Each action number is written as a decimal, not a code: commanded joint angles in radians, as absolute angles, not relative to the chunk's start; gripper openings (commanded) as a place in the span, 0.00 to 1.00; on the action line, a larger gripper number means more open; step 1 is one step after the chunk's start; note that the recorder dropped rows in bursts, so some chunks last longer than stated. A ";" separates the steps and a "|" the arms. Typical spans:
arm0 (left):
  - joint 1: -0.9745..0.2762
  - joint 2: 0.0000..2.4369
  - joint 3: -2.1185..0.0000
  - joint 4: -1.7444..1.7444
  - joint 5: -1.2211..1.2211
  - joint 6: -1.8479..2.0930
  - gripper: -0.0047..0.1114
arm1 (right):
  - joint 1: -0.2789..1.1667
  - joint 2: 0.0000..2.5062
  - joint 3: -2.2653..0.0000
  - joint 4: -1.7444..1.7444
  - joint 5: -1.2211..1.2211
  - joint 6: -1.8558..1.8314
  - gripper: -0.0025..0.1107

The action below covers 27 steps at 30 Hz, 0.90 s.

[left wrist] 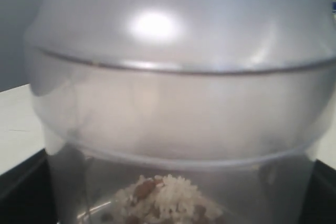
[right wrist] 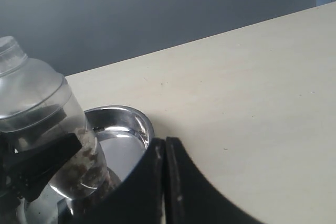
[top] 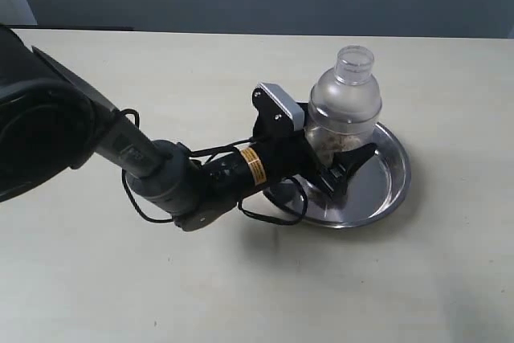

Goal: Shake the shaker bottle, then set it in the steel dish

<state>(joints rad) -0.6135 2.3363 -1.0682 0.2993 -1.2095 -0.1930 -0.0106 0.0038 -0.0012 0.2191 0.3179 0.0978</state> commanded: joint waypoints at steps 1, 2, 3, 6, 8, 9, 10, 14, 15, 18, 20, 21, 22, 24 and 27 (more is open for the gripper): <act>-0.597 2.317 -1.045 0.252 -1.221 -0.201 0.81 | -0.009 0.000 0.000 0.215 0.308 0.092 0.02; -0.595 2.316 -1.036 0.258 -1.221 -0.201 0.81 | -0.009 0.000 0.000 0.215 0.308 0.092 0.02; -0.592 2.313 -1.026 0.263 -1.221 -0.203 0.81 | -0.009 0.000 0.000 0.215 0.308 0.092 0.02; -0.592 2.295 -0.994 0.263 -1.221 -0.203 0.81 | -0.009 0.000 0.000 0.215 0.308 0.092 0.02; -0.592 2.277 -0.979 0.274 -1.221 -0.203 0.81 | -0.009 0.000 0.000 0.215 0.308 0.092 0.02; -0.592 2.268 -0.974 0.288 -1.221 -0.203 0.81 | -0.009 0.000 0.000 0.215 0.308 0.092 0.02; -0.592 2.260 -0.969 0.301 -1.221 -0.203 0.81 | -0.009 0.000 0.000 0.215 0.308 0.092 0.02; -0.590 2.220 -0.932 0.303 -1.221 -0.203 0.81 | -0.009 0.000 0.000 0.215 0.308 0.092 0.02; -0.590 2.208 -0.918 0.301 -1.221 -0.203 0.81 | -0.009 0.000 0.000 0.215 0.308 0.092 0.02; -0.588 2.170 -0.872 0.296 -1.221 -0.199 0.81 | -0.009 0.000 0.000 0.215 0.308 0.092 0.02; -0.581 2.145 -0.839 0.296 -1.221 -0.197 0.81 | -0.009 0.000 0.000 0.215 0.308 0.092 0.02; -0.577 2.130 -0.818 0.303 -1.221 -0.197 0.81 | -0.009 0.000 0.000 0.215 0.308 0.092 0.02; -0.569 2.116 -0.802 0.303 -1.221 -0.188 0.81 | -0.009 0.000 0.000 0.215 0.308 0.092 0.02; -0.552 2.071 -0.757 0.303 -1.221 -0.151 0.81 | -0.009 0.000 0.000 0.215 0.308 0.092 0.02; -0.526 1.986 -0.679 0.308 -1.221 -0.123 0.81 | -0.009 0.000 0.000 0.215 0.308 0.092 0.02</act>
